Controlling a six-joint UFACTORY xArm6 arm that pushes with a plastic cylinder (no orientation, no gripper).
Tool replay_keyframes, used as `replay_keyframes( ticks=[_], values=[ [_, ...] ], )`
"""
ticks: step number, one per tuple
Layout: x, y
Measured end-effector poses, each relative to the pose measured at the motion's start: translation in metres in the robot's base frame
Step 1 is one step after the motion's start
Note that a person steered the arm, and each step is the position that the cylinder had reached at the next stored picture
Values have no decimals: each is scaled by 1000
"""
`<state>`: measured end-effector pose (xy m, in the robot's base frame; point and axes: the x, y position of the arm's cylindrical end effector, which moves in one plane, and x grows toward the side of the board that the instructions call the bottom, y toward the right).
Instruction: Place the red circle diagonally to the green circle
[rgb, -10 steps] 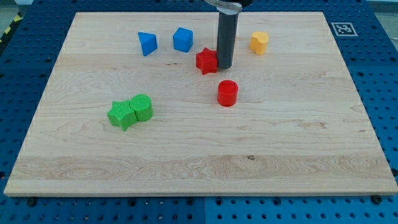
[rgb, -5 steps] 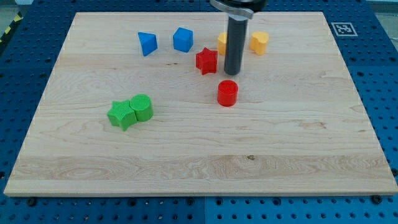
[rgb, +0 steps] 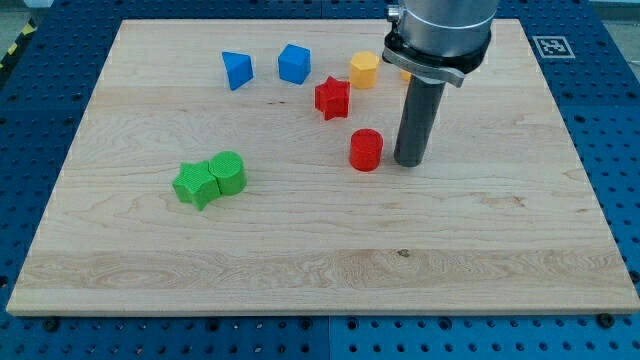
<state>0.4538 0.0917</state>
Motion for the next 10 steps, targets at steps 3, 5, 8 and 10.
replay_keyframes(
  ticks=[3, 5, 8, 10],
  values=[
    [0, -21],
    [10, -18],
    [19, -34],
    [15, -42]
  ],
)
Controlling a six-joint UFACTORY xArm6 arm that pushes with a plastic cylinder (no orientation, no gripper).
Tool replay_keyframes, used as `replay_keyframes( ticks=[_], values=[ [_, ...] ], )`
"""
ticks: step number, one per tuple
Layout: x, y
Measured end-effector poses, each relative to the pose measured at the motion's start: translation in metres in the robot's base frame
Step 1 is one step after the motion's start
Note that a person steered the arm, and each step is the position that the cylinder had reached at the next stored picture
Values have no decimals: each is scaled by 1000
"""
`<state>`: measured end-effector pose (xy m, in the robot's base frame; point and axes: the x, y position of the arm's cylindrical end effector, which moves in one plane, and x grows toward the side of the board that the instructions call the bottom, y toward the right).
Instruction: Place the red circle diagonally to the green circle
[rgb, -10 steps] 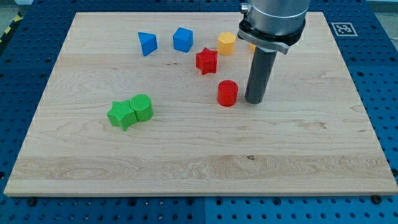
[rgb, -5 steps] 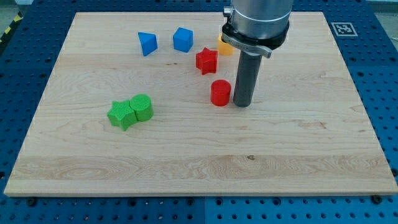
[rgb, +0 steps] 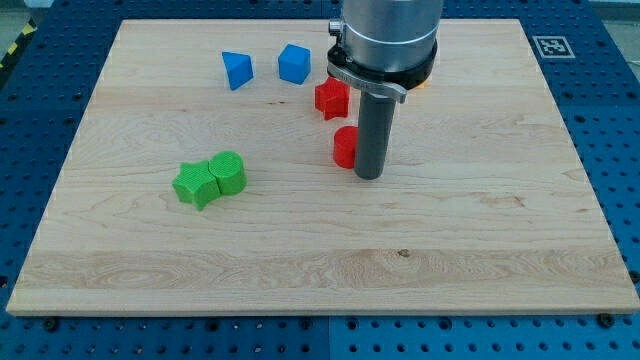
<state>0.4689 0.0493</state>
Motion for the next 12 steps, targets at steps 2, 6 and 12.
replay_keyframes(
  ticks=[2, 6, 12],
  values=[
    [-6, 0],
    [26, 1],
    [1, -17]
  ],
)
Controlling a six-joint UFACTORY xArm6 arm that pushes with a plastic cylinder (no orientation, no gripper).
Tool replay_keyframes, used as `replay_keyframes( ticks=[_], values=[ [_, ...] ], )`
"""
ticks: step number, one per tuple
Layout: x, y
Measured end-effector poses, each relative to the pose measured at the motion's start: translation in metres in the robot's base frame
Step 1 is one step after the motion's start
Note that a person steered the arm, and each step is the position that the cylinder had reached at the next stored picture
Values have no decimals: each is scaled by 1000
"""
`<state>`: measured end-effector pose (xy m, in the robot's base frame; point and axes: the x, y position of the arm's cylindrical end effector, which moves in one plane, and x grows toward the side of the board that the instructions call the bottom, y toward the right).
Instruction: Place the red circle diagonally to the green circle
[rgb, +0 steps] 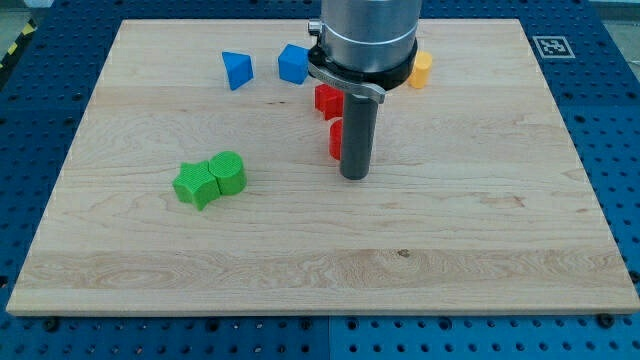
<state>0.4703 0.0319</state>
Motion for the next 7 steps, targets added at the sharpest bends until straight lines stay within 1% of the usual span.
replay_keyframes(
  ticks=[3, 5, 7],
  values=[
    [-17, -1],
    [-17, -9],
    [-20, -104]
  ],
)
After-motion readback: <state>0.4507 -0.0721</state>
